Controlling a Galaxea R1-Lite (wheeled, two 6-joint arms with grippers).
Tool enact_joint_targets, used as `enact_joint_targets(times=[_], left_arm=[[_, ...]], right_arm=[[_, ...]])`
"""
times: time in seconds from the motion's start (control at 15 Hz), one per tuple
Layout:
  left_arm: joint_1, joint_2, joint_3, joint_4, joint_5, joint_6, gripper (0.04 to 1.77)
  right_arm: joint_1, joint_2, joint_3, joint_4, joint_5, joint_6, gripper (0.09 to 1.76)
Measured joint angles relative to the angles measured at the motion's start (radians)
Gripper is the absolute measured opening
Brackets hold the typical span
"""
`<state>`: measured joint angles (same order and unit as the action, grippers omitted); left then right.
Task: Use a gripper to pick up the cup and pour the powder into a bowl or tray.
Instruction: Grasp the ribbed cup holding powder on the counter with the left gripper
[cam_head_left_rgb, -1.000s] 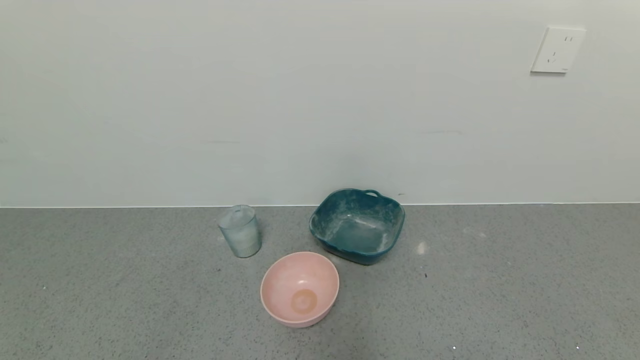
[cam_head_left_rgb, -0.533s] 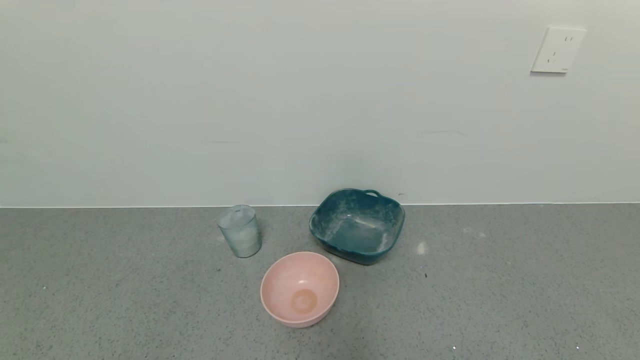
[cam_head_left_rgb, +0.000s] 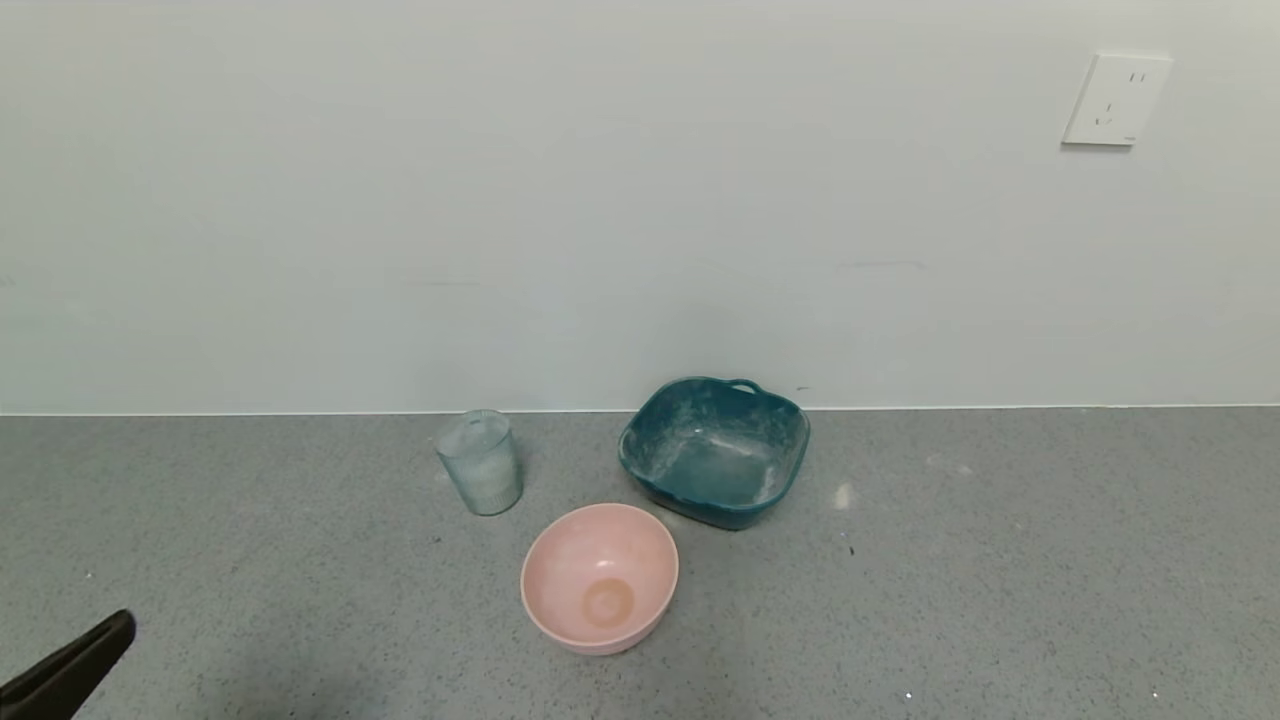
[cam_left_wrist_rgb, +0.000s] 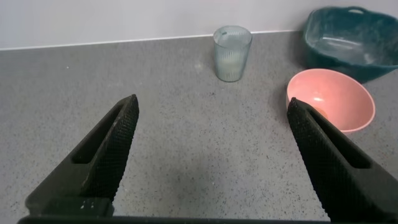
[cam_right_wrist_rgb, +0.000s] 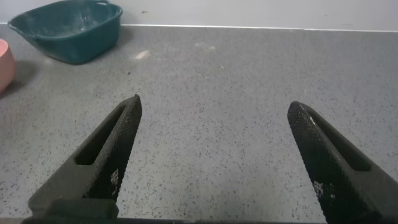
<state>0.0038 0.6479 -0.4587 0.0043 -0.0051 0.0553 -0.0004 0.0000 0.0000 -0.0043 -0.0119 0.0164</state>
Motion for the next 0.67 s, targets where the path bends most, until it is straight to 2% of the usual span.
enact_joint_targets(times=[0.27,0.53,0.67], left_arm=[[-0.002,0.288,-0.068,-0.098,-0.012,0.002,1.72],[-0.021,0.527,-0.087,-0.180,-0.043,0.001,1.72],[-0.046,0.642,-0.083,-0.259,-0.046,0.000,1.72]], right_arm=[[0.000,0.000,0.000,0.000,0.000,0.000,1.71],[0.000,0.000,0.000,0.000,0.000,0.001,1.71],[0.000,0.000,0.000,0.000,0.000,0.001,1.71]])
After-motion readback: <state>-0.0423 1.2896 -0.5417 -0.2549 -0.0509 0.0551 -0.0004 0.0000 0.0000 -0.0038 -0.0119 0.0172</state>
